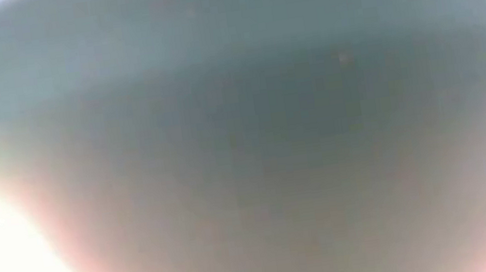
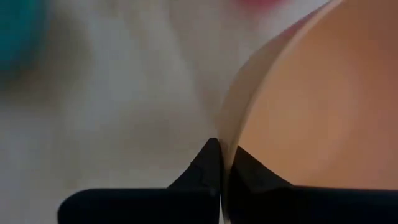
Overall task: Nest bowls inside each other
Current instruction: Stack the orange bowl on top of the gray bowl
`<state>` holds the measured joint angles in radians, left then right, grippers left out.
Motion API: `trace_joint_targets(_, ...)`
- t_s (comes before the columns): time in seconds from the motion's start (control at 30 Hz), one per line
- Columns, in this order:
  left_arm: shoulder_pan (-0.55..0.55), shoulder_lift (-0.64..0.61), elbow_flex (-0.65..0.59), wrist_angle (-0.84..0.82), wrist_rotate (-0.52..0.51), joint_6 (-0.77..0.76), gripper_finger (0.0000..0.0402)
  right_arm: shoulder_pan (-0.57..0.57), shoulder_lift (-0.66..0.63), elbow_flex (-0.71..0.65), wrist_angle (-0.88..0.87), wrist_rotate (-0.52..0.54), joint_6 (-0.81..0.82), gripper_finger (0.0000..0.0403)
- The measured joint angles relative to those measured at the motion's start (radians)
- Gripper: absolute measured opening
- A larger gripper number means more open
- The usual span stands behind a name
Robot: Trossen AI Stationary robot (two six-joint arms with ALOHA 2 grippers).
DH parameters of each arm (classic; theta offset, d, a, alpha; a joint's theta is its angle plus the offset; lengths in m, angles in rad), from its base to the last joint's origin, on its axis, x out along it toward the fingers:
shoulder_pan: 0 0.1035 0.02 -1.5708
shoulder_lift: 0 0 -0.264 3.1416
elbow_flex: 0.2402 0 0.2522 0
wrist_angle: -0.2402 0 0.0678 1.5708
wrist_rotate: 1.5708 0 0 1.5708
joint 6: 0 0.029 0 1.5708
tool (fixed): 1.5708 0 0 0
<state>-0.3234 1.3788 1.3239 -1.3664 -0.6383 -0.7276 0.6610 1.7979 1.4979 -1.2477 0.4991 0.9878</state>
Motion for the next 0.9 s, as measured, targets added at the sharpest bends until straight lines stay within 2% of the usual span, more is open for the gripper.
trace_joint_targets(0.1,-0.008,-0.004,0.0,-0.048,0.005,-0.071,0.0106,-0.114,-0.025,0.0,0.163,0.069,-0.227,0.0)
trace_joint_targets(0.2,-0.027,-0.02,0.0,-0.114,0.007,-0.133,0.0106,-0.219,-0.034,0.0,0.391,0.068,-0.465,0.0)
trace_joint_targets(0.27,-0.051,-0.04,0.0,-0.148,0.012,-0.181,0.0106,-0.284,-0.034,0.0,0.554,0.018,-0.612,0.0)
trace_joint_targets(0.37,-0.091,-0.077,0.0,-0.164,0.024,-0.228,0.0106,-0.373,-0.026,0.0,0.773,-0.117,-0.756,0.0)
trace_joint_targets(0.47,-0.139,-0.119,0.0,-0.162,0.039,-0.28,0.0106,-0.442,-0.009,0.0,0.892,-0.242,-0.82,0.0)
trace_joint_targets(0.57,-0.19,-0.159,0.0,-0.137,0.054,-0.322,0.0106,-0.486,0.002,0.0,0.939,-0.318,-0.853,0.0)
trace_joint_targets(0.73,-0.253,-0.203,0.0,-0.099,0.069,-0.364,0.0106,-0.518,0.022,0.0,0.969,-0.408,-0.886,0.0)
trace_joint_targets(0.9,-0.272,-0.208,0.0,-0.07,0.071,-0.38,0.0106,-0.521,0.051,0.0,1.027,-0.444,-0.912,0.0)
